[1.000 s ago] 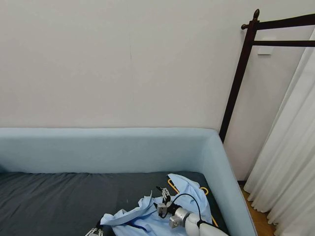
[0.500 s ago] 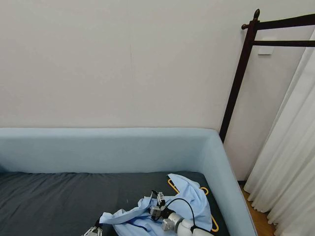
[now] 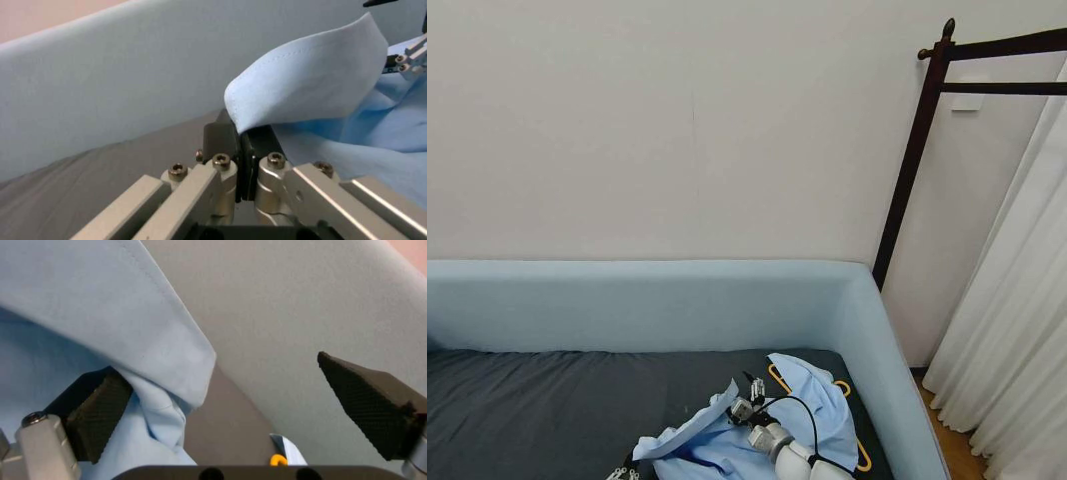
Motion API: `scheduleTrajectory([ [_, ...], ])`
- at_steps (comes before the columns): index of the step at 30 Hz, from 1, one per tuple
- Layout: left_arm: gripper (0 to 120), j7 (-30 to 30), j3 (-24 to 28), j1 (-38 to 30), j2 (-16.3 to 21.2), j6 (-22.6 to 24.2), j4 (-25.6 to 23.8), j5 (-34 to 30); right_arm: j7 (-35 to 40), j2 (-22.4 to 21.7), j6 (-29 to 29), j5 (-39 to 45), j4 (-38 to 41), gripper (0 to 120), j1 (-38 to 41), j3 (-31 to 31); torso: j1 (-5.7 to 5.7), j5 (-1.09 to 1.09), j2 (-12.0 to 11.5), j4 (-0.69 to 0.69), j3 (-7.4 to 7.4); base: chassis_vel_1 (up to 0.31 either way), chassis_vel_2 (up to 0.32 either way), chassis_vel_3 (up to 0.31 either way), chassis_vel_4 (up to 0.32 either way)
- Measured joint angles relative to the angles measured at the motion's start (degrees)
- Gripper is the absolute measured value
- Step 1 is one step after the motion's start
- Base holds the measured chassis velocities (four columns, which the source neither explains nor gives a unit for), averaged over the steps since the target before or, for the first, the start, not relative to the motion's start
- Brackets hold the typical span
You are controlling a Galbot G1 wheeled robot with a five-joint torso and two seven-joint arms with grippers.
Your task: Pick up the clothes from the sofa and hang them on the clothes hanger.
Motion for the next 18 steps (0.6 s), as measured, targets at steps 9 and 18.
scheduleTrajectory([
  [9,0,0.1,0.6,-0.4,0.3,-0.1,0.3,0.2,-0.1,0.4,2.6,-3.8,-1.1,73,0.0,0.7,0.00,0.00,0.0,0.00,0.00,0.000,0.000,0.000,0.000],
  [18,0,0.1,0.4,-0.4,0.2,-0.5,0.7,1.5,-1.0,-0.2,6.8,-13.5,-3.2,36,0.3,-0.3,0.00,0.00,0.0,-0.01,0.00,0.000,0.000,0.000,0.000],
])
